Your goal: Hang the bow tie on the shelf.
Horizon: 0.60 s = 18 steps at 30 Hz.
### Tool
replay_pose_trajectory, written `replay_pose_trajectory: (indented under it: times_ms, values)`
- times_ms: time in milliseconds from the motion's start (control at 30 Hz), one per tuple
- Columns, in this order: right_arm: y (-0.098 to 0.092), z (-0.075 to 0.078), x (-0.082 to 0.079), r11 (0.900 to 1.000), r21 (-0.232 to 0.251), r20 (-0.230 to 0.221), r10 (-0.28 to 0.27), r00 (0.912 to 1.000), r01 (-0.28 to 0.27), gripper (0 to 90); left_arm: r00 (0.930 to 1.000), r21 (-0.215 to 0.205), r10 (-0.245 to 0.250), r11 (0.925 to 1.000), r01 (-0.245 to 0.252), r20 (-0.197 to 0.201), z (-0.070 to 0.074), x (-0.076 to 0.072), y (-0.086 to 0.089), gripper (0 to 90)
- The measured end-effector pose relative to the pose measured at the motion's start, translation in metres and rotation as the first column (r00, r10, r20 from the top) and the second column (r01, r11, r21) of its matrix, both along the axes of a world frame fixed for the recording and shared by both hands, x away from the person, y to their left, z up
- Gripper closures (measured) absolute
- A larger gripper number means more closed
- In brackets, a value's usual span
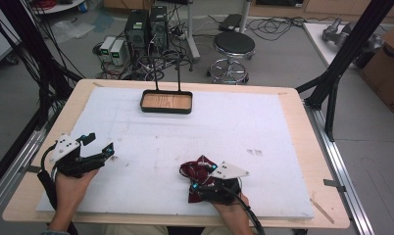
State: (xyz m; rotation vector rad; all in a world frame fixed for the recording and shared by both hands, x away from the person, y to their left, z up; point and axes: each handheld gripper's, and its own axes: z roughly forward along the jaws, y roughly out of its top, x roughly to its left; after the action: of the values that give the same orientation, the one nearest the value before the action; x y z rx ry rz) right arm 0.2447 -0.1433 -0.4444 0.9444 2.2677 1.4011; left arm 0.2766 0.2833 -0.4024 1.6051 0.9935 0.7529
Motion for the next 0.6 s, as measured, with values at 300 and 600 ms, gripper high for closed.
replay_pose_trajectory:
  times_ms: [300, 600]
  values:
    - [0.019, -0.004, 0.007, 0.995, -0.094, -0.061, 0.008, 0.9981, -0.014, 45.6, 1.0000, -0.003, -0.002, 1.0000, 0.002, 0.000, 0.000, 0.000, 0.001, 23.8]
    - [0.026, -0.006, 0.014, 0.986, -0.163, -0.124, 0.014, 0.9921, -0.034, 63.3, 1.0000, -0.002, -0.004, 1.0000, 0.004, 0.002, 0.000, 0.001, -0.001, 23.8]
